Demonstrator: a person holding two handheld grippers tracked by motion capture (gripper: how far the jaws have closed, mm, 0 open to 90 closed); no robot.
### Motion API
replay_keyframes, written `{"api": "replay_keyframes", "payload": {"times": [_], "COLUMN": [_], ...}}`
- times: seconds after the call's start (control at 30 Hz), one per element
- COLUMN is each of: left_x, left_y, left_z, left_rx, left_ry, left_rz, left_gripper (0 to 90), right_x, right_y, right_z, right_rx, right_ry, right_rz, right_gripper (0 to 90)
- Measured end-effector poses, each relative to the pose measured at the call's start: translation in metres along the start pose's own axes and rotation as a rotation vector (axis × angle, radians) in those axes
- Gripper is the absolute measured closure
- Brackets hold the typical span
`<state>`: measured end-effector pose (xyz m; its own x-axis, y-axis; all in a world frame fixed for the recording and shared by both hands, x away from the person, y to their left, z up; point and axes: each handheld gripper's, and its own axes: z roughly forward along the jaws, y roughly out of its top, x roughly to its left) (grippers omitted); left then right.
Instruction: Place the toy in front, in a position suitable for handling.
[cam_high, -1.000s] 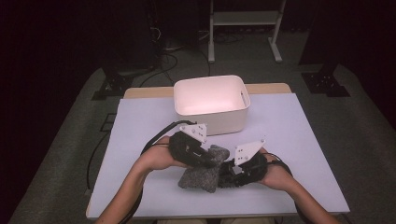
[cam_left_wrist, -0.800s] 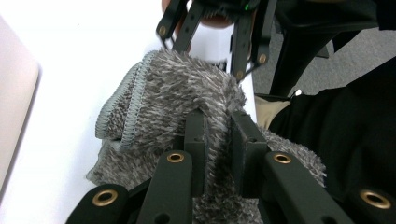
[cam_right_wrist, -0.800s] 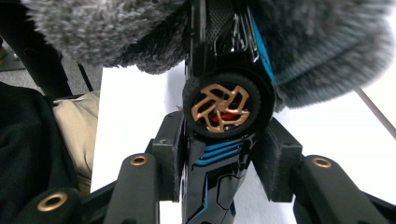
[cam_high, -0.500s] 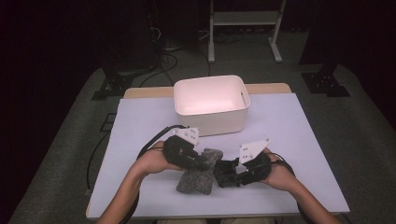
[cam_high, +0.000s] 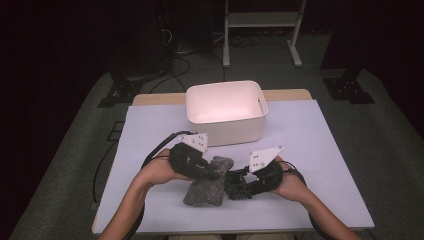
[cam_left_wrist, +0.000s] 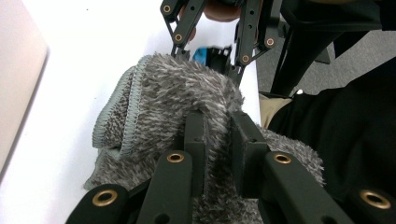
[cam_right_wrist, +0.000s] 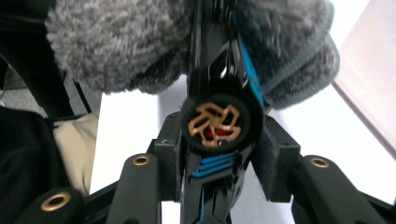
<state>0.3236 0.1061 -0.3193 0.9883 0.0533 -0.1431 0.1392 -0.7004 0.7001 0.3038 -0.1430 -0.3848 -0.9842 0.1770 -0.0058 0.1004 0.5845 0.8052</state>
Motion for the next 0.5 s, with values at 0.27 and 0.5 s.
{"api": "replay_keyframes", "payload": {"times": [0.27,0.5], "left_x": [-0.003,-0.005], "left_y": [0.007,0.027], "left_z": [-0.003,0.006], "left_rx": [0.009,0.029], "left_ry": [0.009,0.009], "left_rz": [0.016,0.052], "left_gripper": [78.5,78.4], "right_x": [0.0,0.0], "right_y": [0.008,0.003], "right_z": [0.01,0.002], "right_rx": [0.015,0.008], "right_ry": [0.009,-0.001], "right_rz": [-0.023,-0.011], "right_gripper": [57.8,57.8]}}
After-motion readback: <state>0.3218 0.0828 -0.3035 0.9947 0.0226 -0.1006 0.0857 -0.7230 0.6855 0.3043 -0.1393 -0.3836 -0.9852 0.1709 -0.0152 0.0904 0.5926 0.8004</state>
